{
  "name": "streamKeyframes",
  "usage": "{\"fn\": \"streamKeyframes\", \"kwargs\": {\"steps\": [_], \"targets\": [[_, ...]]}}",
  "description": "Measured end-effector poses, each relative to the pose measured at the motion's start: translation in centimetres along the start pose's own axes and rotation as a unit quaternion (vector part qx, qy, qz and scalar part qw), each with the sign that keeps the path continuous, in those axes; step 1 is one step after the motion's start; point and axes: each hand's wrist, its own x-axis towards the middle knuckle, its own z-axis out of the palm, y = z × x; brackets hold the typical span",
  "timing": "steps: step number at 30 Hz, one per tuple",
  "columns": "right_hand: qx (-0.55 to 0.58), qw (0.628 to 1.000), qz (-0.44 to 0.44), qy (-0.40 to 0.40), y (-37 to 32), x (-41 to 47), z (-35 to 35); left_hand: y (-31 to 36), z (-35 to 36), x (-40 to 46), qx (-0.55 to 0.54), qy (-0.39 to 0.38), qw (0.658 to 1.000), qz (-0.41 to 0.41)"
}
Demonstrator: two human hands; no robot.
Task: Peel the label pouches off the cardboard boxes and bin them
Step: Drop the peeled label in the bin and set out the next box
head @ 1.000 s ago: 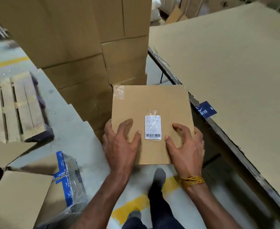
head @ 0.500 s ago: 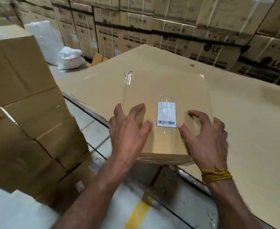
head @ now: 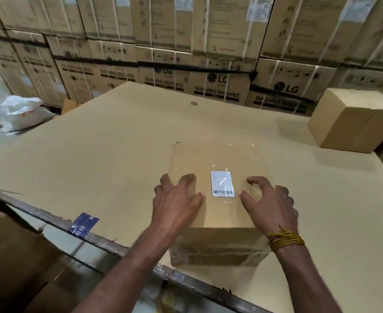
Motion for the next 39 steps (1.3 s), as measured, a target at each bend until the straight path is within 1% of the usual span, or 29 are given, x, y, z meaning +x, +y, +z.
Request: {"fn": "streamKeyframes", "kwargs": {"steps": [3, 8, 11, 14, 17, 20, 23, 26, 28, 34, 39], "targets": [[-0.003, 1.0, 0.001, -0.011, 0.9, 1.4, -0.2, 0.8, 0.9, 0.4, 0.023, -0.01, 1.0, 0.001], [0.002, 1.0, -0.021, -0.008, 0.8, 2.7, -0.4, 1.1, 0.8, 1.2, 0.054, -0.026, 0.998, 0.017], [0.024, 0.998, -0.062, -0.003, 0.1, 3.6, -0.4, 0.8, 0.6, 2.7, 0.058, -0.033, 0.996, 0.052], [0.057, 0.989, -0.139, 0.004, -1.0, 5.2, 0.2, 0.7, 0.8, 6.0, 0.053, -0.043, 0.99, 0.12], [0.074, 0.977, -0.195, -0.042, -2.2, 7.3, 1.0, 1.3, 0.8, 9.5, 0.025, -0.071, 0.985, 0.153], [0.048, 0.977, -0.2, -0.064, -2.9, 8.7, 1.7, 1.8, 0.3, 12.4, 0.006, -0.098, 0.982, 0.163], [0.028, 0.978, -0.201, -0.054, -2.8, 9.0, 2.4, 1.6, 0.7, 13.5, 0.01, -0.081, 0.98, 0.18], [0.014, 0.977, -0.204, -0.053, -2.5, 9.0, 2.8, 1.2, 1.7, 13.2, 0.032, -0.023, 0.976, 0.213], [0.009, 0.977, -0.205, -0.054, -2.5, 9.1, 3.0, 1.0, 1.9, 13.1, 0.029, -0.005, 0.975, 0.219], [-0.007, 0.976, -0.208, -0.065, -2.4, 9.3, 3.1, 0.9, 1.6, 13.4, 0.026, -0.004, 0.977, 0.213], [0.005, 0.977, -0.203, -0.065, -2.5, 9.3, 3.2, 0.9, 1.6, 13.6, 0.028, -0.007, 0.976, 0.215]]}}
